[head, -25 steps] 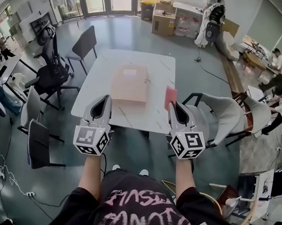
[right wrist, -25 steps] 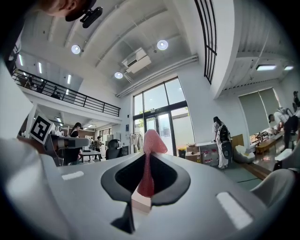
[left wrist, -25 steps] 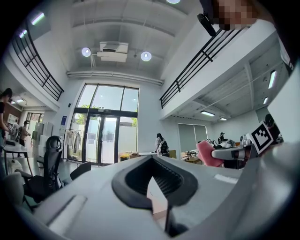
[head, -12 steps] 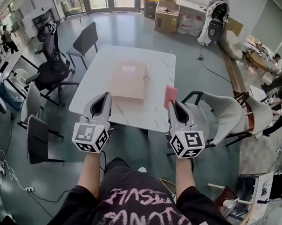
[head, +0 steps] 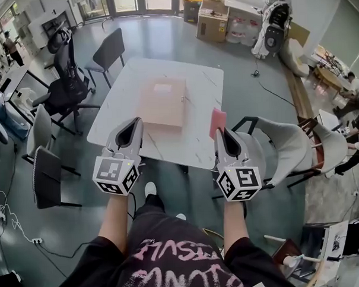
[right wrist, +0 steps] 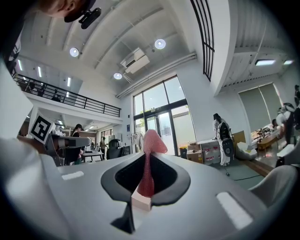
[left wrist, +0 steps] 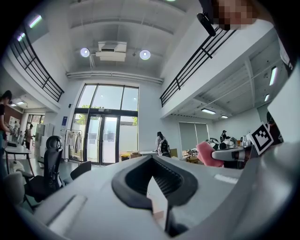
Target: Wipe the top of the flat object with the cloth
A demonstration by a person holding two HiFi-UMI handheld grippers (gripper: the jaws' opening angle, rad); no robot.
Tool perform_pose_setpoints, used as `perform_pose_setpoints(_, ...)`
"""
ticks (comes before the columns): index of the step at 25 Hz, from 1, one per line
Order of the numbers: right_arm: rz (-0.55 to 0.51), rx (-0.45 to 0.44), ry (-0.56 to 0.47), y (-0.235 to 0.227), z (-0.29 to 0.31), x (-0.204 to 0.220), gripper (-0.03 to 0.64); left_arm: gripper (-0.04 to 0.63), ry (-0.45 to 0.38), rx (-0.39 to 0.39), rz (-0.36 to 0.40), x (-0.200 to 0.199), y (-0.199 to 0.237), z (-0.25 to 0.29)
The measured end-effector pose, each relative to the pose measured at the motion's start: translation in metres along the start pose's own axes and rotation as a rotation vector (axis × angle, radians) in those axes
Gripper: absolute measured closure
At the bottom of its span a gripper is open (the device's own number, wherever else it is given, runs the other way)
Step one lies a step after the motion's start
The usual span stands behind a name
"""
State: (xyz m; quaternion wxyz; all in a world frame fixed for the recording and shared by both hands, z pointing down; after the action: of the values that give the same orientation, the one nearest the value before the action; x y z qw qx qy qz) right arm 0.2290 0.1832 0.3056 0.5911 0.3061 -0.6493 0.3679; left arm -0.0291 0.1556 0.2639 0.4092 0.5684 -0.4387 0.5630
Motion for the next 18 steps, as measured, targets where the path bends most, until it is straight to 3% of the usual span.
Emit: perform_pose_setpoints(18, -0.011, 0.03, 0.011, -0.001, 0.035, 0.001, 0.566, 0.595, -0.011, 0.002, -0.024, 0.004, 0.035, 0.029)
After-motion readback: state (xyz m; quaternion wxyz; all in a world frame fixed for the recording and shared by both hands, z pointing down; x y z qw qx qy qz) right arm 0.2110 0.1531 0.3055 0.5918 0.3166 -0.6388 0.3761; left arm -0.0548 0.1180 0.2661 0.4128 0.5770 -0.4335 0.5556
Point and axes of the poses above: the fingertips, and each gripper's own axes: z forward along the fingers, y to its left, x out of its underside, the point moved 4 cm from there along -z, backward along the fingers, and after that the axes turned 14 degrees about -x, right-handed, at the moved point
